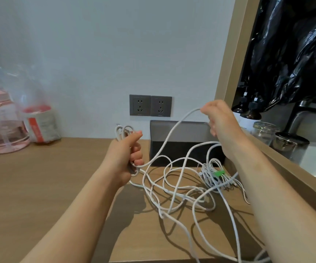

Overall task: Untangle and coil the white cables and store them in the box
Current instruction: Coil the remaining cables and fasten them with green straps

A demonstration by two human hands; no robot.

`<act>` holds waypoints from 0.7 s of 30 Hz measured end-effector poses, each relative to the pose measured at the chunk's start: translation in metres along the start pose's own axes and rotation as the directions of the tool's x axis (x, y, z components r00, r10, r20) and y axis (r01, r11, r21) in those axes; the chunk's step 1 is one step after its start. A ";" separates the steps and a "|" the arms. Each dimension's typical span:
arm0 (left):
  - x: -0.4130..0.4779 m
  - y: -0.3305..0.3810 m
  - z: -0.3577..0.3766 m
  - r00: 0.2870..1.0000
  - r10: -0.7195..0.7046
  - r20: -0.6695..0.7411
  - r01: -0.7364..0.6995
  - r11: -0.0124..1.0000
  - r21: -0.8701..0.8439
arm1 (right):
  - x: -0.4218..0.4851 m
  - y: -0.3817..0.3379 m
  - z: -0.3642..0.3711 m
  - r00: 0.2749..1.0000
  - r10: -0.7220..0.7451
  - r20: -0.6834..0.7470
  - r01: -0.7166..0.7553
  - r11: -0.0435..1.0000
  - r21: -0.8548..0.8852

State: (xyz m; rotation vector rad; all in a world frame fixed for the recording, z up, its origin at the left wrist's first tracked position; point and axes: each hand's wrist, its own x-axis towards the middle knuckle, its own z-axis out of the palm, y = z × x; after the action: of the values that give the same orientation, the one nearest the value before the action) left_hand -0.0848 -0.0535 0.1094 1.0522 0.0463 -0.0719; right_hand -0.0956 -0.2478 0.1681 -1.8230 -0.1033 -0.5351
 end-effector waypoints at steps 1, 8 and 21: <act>-0.001 -0.001 0.001 1.000 0.019 0.002 -0.019 1.000 0.022 | 0.000 0.000 0.004 0.999 -0.038 0.016 0.039 0.997 -0.060; 0.002 -0.020 -0.011 0.999 0.033 -0.001 -0.033 0.990 0.134 | -0.008 0.049 0.035 0.986 -0.158 0.061 0.169 0.883 -0.439; 0.052 -0.055 -0.037 0.984 0.172 -0.037 -0.142 0.901 0.410 | -0.010 0.110 0.088 0.985 -0.172 0.016 0.164 0.906 -0.391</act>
State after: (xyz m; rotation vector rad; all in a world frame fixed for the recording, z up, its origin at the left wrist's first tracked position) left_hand -0.0372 -0.0507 0.0399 1.4734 0.0110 0.1089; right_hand -0.0411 -0.2000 0.0476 -2.2125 -0.1502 -0.7353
